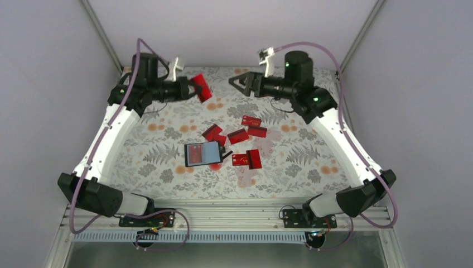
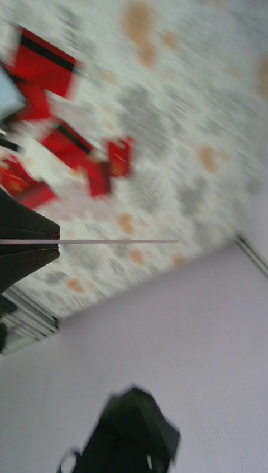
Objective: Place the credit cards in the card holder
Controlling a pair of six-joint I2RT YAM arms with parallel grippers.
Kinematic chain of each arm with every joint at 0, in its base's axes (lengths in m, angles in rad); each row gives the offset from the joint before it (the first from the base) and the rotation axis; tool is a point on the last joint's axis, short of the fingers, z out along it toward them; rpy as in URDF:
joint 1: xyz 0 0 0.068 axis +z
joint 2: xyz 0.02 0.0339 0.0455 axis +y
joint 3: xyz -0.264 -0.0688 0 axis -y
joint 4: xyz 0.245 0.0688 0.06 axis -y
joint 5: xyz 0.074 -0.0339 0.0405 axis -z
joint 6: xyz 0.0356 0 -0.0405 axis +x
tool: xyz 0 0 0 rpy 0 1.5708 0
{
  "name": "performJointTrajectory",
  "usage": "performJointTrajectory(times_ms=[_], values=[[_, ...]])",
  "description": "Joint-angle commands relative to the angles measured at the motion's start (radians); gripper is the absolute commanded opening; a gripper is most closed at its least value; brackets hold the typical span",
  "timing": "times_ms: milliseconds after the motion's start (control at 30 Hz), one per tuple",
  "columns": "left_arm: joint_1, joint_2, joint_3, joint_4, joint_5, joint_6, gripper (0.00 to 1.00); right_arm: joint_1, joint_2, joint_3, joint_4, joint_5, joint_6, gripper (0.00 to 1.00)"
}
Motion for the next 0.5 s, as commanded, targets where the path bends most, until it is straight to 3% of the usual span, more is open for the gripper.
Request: performJointTrajectory(times_ms=[0, 100, 300, 467], values=[[0.055, -0.015, -0.152, -0.310, -0.084, 0.217, 0.02, 0.017, 0.014, -0.145, -0.097, 0.025, -0.087, 0.71], [0.058, -0.022, -0.270, -0.310, -0.153, 0.249, 0.02, 0.035, 0.053, -0.199, -0.101, 0.041, -0.108, 0.72], [0.059, 0.016, -0.426, -0.267, -0.111, 0.307, 0.02, 0.082, 0.185, -0.226, -0.153, 0.058, -0.152, 0.71], [0.060, 0.018, -0.530, -0.202, -0.139, 0.315, 0.02, 0.137, 0.238, -0.286, -0.109, 0.039, -0.159, 0.62]])
